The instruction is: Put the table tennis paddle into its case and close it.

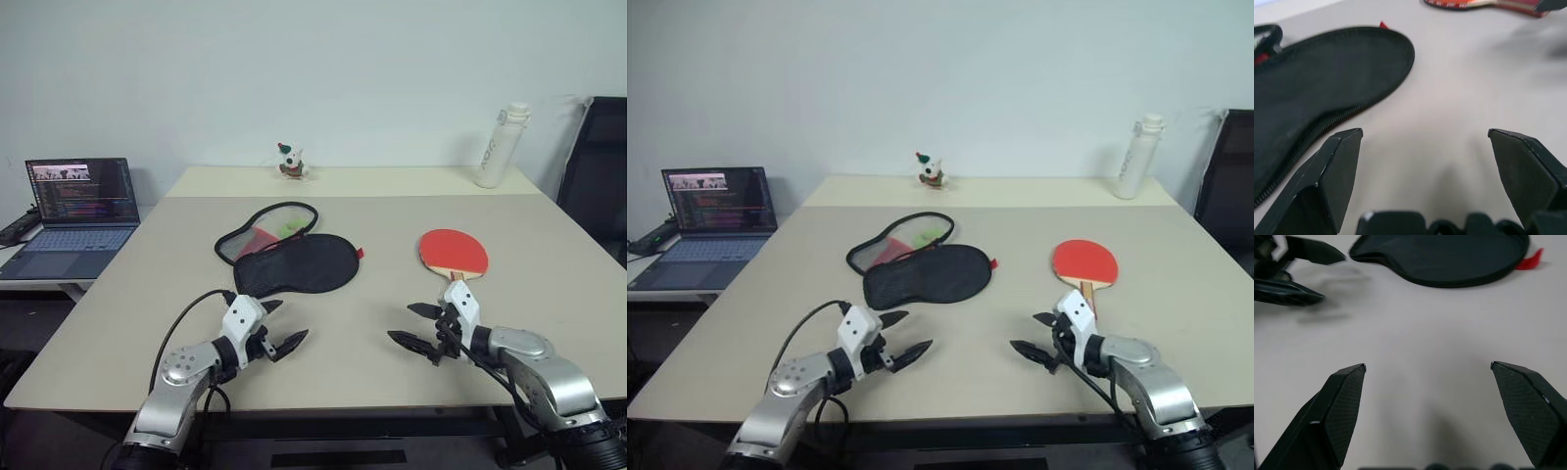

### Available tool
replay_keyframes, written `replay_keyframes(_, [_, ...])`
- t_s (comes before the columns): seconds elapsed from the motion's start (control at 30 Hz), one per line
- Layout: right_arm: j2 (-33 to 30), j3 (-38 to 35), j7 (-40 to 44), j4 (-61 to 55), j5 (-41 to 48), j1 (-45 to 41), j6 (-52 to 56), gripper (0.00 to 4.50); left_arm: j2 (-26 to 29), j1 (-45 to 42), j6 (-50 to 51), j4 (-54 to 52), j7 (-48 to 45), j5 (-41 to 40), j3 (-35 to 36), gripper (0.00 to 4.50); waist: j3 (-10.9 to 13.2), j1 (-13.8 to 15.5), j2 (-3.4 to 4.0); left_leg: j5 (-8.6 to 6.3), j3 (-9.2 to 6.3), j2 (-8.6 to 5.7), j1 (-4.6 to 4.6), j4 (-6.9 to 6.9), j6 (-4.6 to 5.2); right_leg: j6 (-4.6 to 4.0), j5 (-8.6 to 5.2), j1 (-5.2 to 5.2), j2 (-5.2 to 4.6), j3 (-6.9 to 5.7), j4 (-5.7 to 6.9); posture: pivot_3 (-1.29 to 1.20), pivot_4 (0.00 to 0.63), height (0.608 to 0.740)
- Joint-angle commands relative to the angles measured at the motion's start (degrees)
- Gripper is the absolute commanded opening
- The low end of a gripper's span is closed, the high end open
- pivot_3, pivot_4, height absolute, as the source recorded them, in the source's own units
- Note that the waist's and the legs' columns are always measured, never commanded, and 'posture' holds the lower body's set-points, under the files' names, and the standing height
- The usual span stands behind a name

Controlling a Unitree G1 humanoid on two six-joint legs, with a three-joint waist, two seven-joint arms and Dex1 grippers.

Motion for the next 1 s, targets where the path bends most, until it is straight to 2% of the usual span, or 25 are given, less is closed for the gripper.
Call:
replay_keyframes(0.03, [-0.6,-1.1,-0.6,-3.5,1.2,0.4,1.2,4.5,-0.3,-0.8,-1.9,0.8,0.1,0.3,0.4,4.48,0.0,0.0,0.0,0.0,0.0,0.0,0.0,0.0,0.0,0.0,0.0,0.0,0.0,0.0,0.0,0.0,0.15,0.74])
replay_keyframes(0.27, [-0.4,-0.9,-2.3,-5.4,1.1,1.3,1.9,4.5,0.0,-3.6,-3.1,3.2,-1.3,-0.6,1.0,4.48,0.0,0.1,0.0,0.0,-0.01,-0.01,0.03,0.06,0.0,0.02,0.01,0.07,-0.02,-0.01,0.02,0.0,0.15,0.74])
replay_keyframes(0.47, [0.9,-1.2,-3.7,-5.4,1.3,0.2,1.3,4.5,3.8,-9.4,-3.2,9.0,-5.0,-1.5,3.5,4.48,0.0,0.0,0.0,0.0,-0.02,0.0,0.03,0.04,0.0,0.02,0.01,0.04,0.01,-0.03,0.02,0.0,0.15,0.74])
replay_keyframes(0.63, [3.8,1.2,-5.6,-5.7,-0.2,-0.5,0.3,4.5,7.3,-14.9,-6.9,19.6,-6.7,1.3,3.8,4.48,0.0,-0.1,0.0,0.01,-0.02,0.0,0.04,0.05,0.0,0.02,0.01,0.05,0.05,-0.04,0.03,0.0,0.15,0.74])
replay_keyframes(0.8, [5.1,-1.2,-7.3,-7.3,2.1,-0.8,1.3,4.5,7.6,-23.8,-13.6,34.4,-9.1,7.3,-0.2,4.48,0.0,0.1,-0.02,0.01,-0.02,-0.07,-0.01,0.04,0.0,0.04,0.02,0.04,0.01,-0.04,0.0,0.0,0.15,0.74])
replay_keyframes(1.0, [5.7,-0.1,-7.5,-7.5,2.3,-2.0,1.4,4.5,7.4,-32.2,-18.4,49.6,-13.1,12.1,-3.7,4.48,0.0,0.0,-0.02,0.01,-0.02,-0.06,-0.01,0.04,0.0,0.06,0.01,0.03,0.02,-0.06,0.02,0.0,0.15,0.74])
